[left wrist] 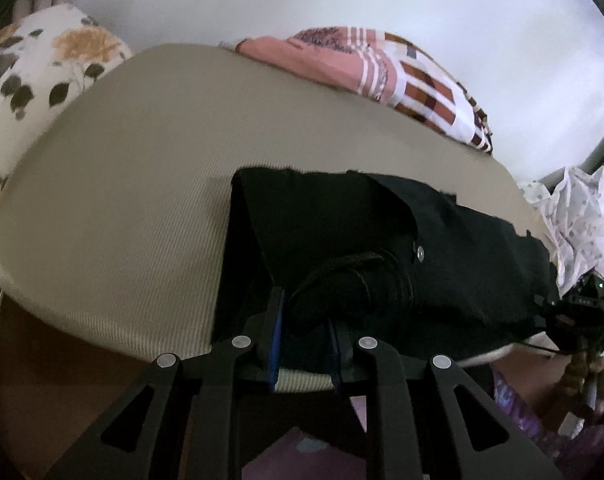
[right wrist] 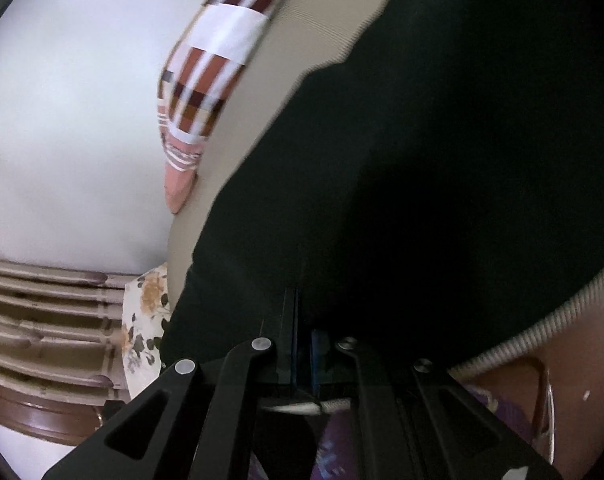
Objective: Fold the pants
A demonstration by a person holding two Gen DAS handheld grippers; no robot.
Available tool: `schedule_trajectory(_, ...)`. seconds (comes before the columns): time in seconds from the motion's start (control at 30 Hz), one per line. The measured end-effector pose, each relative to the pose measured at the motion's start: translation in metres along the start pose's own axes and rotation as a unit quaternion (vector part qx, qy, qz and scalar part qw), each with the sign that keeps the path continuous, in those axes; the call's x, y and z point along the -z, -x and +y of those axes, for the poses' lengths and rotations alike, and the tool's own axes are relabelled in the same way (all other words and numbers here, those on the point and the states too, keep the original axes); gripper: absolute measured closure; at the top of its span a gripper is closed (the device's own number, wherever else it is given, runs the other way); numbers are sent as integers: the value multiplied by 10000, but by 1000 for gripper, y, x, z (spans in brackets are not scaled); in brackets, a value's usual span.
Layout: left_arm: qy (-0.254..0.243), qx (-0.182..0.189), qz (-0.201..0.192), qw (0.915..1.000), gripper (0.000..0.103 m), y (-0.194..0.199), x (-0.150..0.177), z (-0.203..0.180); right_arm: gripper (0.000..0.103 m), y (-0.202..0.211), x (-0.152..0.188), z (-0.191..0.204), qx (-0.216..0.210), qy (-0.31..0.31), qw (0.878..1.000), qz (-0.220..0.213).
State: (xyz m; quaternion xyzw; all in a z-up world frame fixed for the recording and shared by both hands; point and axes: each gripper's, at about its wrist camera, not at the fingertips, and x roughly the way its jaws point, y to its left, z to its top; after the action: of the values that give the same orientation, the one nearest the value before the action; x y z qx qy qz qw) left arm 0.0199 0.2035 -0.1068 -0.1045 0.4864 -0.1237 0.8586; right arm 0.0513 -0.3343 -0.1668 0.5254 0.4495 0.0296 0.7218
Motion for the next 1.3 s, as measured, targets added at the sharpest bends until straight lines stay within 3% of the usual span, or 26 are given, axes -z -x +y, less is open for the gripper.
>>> schedule_trajectory(0.23, -28, -268, 335, 9991, 83, -15, 20, 5, 97, 1, 12, -14, 52, -182, 9998, 61)
schedule_trajectory(0.4, 42, -743, 561, 9956, 81, -14, 27, 11, 97, 1, 16, -22, 29, -311, 9994, 115)
schedule_trajectory(0.5, 66, -1185, 221, 9927, 80, 8, 26, 9, 97, 0, 15, -27, -94, -370, 9992, 147)
schedule_trajectory(0.57, -44, -1458, -145, 9892, 74, 25, 18, -4, 94, 0, 14, -32, -434, -433, 9980, 146)
schedule_trajectory(0.63, -119, -1707, -388, 9845, 58, 33, 12, -11, 94, 2, 12, -39, -701, -502, 9962, 99)
schedule_trajectory(0.67, -159, -1658, -535, 9846, 53, 35, 8, -16, 92, 4, 11, -41, -695, -478, 9964, 40)
schedule_trajectory(0.73, -241, -1156, -600, 9912, 12, 28, 1, -23, 84, 11, 7, -48, -929, -493, 9943, -159)
schedule_trajectory(0.77, -269, -1018, -533, 9930, 10, 17, -2, -28, 72, 15, 3, -52, -1053, -500, 9929, -256)
schedule_trajectory(0.8, -300, -960, -469, 9938, 10, 8, -2, -31, 62, 19, -1, -55, -1108, -485, 9919, -378)
schedule_trajectory(0.9, -319, -891, -127, 9954, 10, -23, -2, -34, 61, 33, -18, -70, -1609, -621, 9828, -660)
schedule_trajectory(1.1, -376, -1226, 149, 9916, 10, -51, 8, -34, 57, 63, -59, -90, -1956, -556, 9709, -1267)
schedule_trajectory(1.2, -174, -1159, 295, 9927, 10, -56, 9, -28, 53, 71, -87, -104, -2592, -852, 9507, -1476)
schedule_trajectory(1.3, 10, -1119, 307, 9932, 10, -55, 7, -20, 52, 84, -105, -111, -2397, -985, 9508, -1699)
